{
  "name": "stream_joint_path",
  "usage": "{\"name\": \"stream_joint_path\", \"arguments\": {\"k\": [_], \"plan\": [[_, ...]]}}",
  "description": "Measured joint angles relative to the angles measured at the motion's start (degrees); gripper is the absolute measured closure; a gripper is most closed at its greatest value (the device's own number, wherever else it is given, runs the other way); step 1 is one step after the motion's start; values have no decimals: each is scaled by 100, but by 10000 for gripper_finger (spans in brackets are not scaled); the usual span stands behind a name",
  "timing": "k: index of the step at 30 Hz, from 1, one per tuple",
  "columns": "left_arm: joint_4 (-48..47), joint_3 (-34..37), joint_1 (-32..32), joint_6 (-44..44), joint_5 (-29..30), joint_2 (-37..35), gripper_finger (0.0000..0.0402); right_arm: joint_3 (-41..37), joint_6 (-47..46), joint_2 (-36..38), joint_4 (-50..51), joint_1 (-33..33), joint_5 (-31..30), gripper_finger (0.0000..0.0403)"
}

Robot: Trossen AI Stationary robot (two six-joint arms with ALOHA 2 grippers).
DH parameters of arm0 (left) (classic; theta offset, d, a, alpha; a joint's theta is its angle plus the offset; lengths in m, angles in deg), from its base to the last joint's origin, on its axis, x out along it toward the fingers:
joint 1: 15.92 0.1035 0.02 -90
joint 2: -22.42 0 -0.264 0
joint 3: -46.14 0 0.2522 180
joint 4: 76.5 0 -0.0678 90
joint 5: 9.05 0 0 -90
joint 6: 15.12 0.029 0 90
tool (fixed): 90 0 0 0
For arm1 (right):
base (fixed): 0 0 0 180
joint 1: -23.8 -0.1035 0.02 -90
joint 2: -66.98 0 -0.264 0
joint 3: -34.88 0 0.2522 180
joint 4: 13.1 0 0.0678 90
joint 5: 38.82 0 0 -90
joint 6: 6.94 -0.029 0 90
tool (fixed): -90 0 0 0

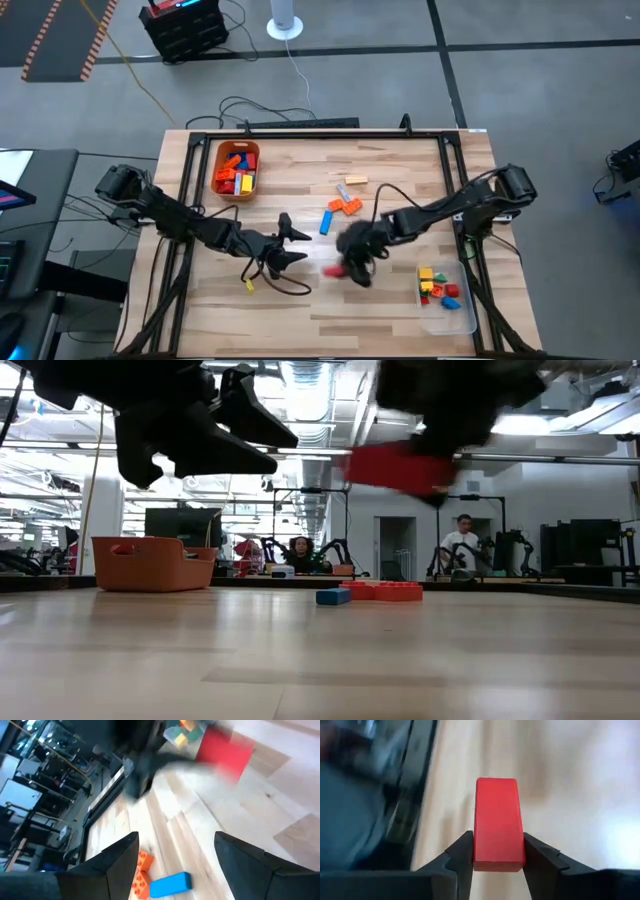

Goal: Sort blocks by size
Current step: Put the large red wooden block into the orange bin

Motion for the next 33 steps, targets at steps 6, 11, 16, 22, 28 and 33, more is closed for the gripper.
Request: {"name": "stream_joint_path", "arguments": {"k": [6,11,16,22,28,33], "plan": [[-1,0,2,9,147,0,148,-2,-695,602,1759,-823,493,239],[-145,0,2,-40,145,0,148,-2,-1949,1116,2538,-1518,486,239],[-294,0,3,-38,146,1,148,-2,-3358,1579,2972,-2223,476,239],[-301,0,104,-49,349,0,148,1,-4977,1743,4416,-3065,365,239],[-356,0,232,-339,416,0,148,-30,-5858,1616,5721,-3642,323,239],[-474,0,262,-344,460,0,148,-26,-6025,1620,5682,-3610,321,239]]}}
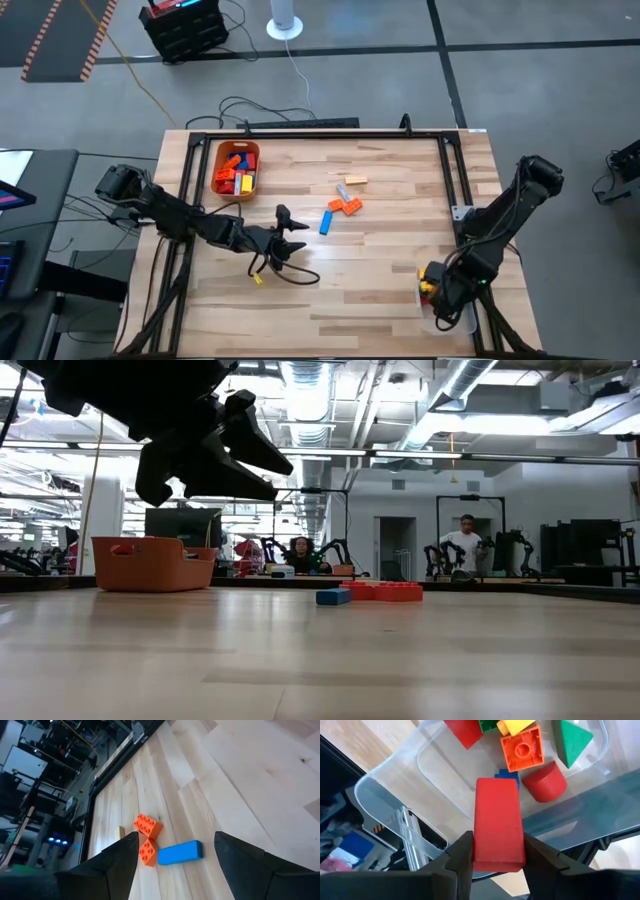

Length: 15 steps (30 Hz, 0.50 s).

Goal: Sort blocks by size
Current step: Put the large red wooden block into the orange bin

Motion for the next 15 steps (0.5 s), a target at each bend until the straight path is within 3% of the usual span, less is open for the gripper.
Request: {"name": "stream_joint_path", "arguments": {"k": [15], "plan": [[-177,0,0,-39,107,0,148,3,46,11,-35,285,42,239]]}}
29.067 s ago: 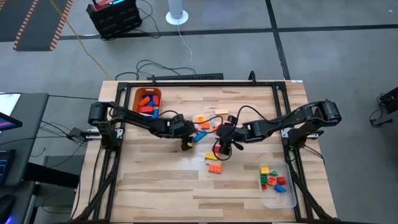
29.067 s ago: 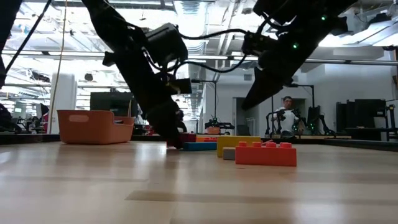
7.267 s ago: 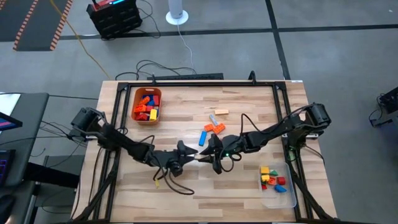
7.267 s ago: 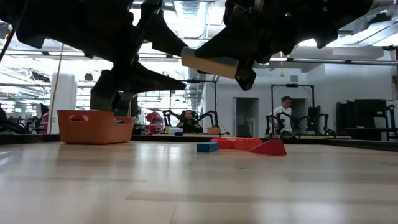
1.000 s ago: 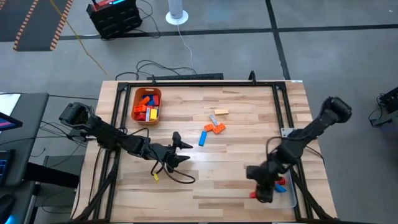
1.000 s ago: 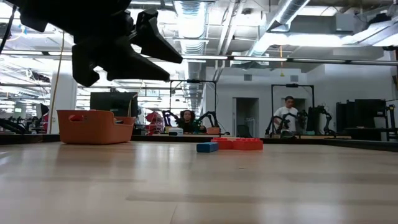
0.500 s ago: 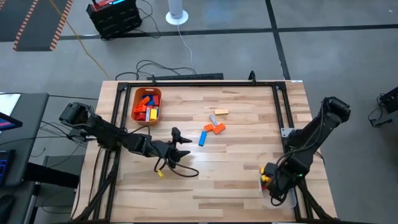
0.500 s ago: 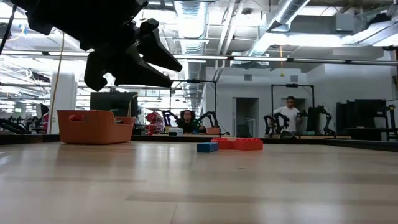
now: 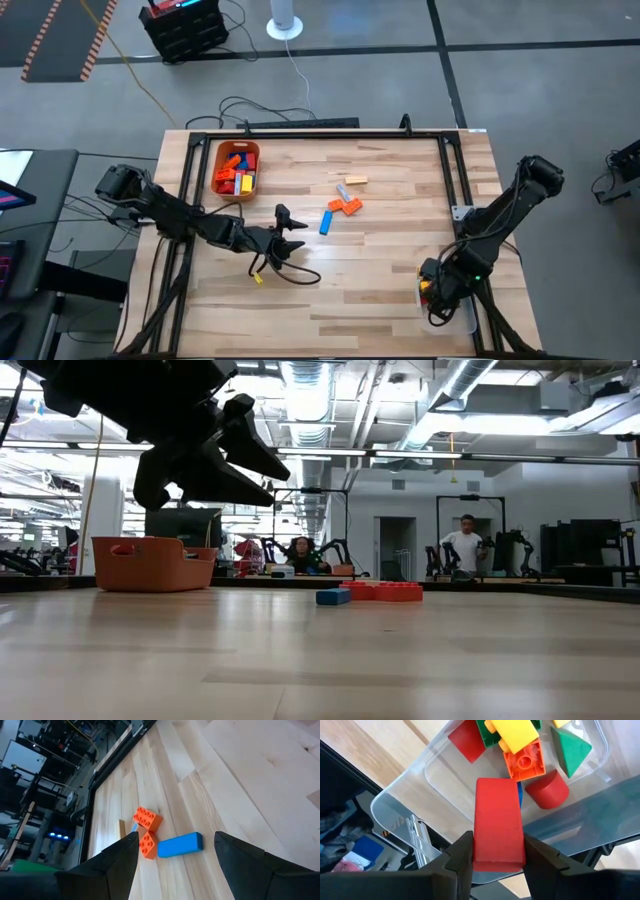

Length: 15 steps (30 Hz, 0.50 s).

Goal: Sort blocks by size
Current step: Put the large red wooden block into the orange bin

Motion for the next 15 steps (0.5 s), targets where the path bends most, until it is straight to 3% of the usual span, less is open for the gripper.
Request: {"name": "stream_joint_path", "arguments": {"k": [5,8,11,15], "plan": [[-27,0,0,-2,33,0,148,1,-41,0,1,-2,24,239],[-27,0,0,-1,433,0,148,1,-43,0,5,-20,28,239],[-3,0,0,-36,1194,0,148,1,-41,0,6,-20,31,239],[256,0,2,-7,2772,-19,148,1,-42,0,21,-17,33,239]]}}
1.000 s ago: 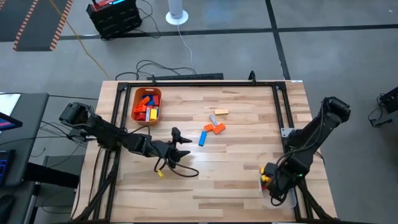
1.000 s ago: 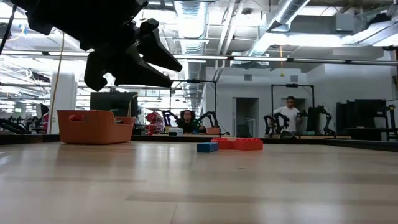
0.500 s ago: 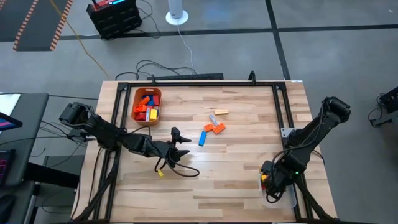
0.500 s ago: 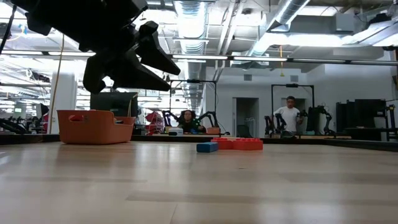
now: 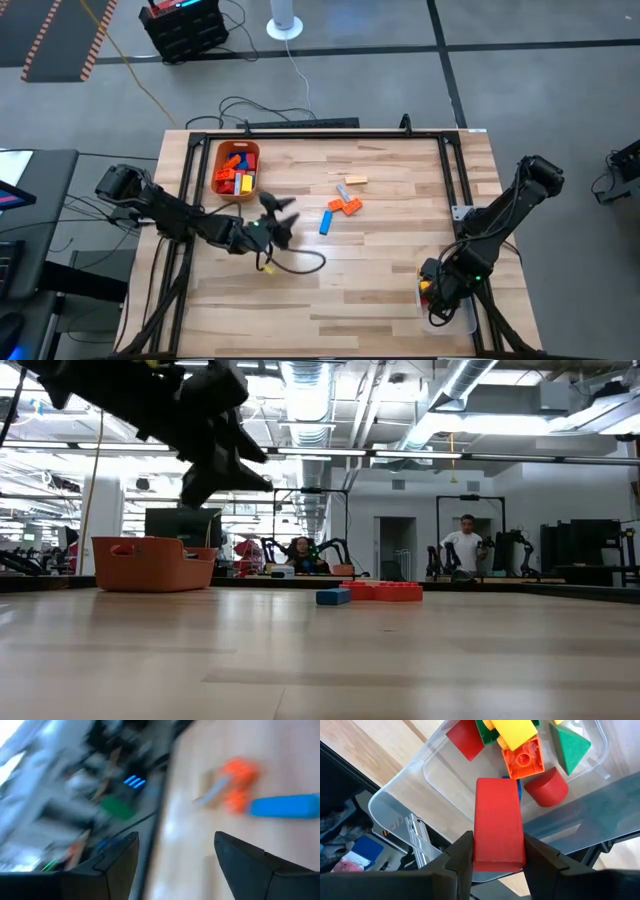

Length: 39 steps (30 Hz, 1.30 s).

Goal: Sort blocks by size
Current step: Put the large red wooden block into the orange bin

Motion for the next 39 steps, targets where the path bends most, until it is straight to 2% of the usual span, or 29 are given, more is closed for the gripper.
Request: {"name": "stream_joint_path", "arguments": {"k": [2,4,10,17,22,26,31,39], "plan": [[157,2,5,114,759,-70,148,0,0,0,15,0,0,239],[144,0,9,155,1197,-230,148,0,-2,0,20,0,0,239],[-835,0,18,-564,1335,-919,148,0,-2,0,24,0,-77,239],[-2533,0,316,-2038,806,-1879,148,0,0,0,26,0,-109,239],[-3202,2,501,-2647,649,-2342,148,0,-5,0,22,2,-106,239],[-3309,2,532,-2786,491,-2533,148,0,20,0,24,2,-83,239],[-3197,2,532,-2729,-177,-2531,148,0,36,0,-54,50,-83,239],[-3111,3,527,-2751,-758,-2493,148,0,66,2,-703,-11,-203,239]]}}
